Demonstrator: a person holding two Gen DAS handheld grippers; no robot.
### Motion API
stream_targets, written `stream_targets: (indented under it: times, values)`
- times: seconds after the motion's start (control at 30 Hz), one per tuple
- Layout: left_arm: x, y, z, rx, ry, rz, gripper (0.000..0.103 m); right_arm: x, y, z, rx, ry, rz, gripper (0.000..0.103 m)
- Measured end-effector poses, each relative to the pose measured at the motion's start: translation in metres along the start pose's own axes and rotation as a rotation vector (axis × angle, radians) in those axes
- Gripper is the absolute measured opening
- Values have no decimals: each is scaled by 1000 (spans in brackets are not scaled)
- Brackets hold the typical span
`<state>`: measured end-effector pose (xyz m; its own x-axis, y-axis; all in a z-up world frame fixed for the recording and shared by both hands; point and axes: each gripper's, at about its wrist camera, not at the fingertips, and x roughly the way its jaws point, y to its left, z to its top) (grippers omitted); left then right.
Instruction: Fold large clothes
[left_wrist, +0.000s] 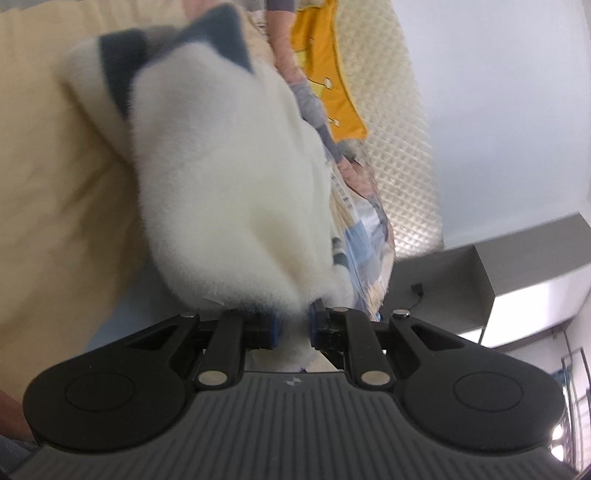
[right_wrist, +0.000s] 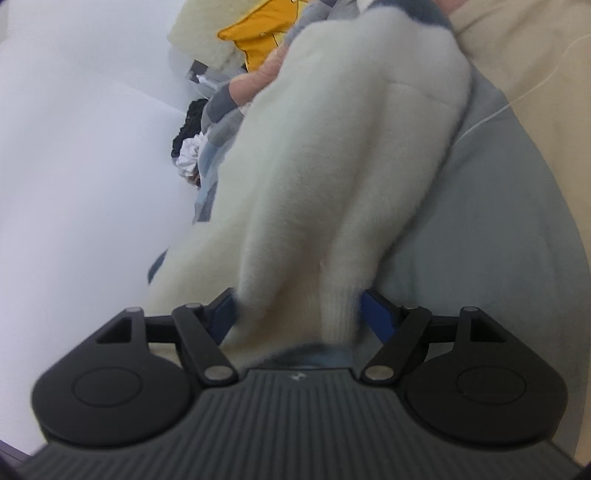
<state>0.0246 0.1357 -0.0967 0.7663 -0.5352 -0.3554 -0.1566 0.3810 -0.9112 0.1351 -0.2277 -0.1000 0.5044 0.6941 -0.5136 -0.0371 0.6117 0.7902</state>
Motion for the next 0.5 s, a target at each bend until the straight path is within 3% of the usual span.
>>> stream_targets:
  times: [0.1, 0.2, 0.5]
  values:
    - [7, 9, 3, -56, -25, 47, 17, -5, 7, 0, -37, -2, -2, 76]
    - [2, 19, 8, -119, -52, 74, 17, -6, 18, -4, -111, 26, -64, 76]
    - [8, 16, 13, -72, -89, 161, 18, 20, 10, 2, -108, 57, -94, 76]
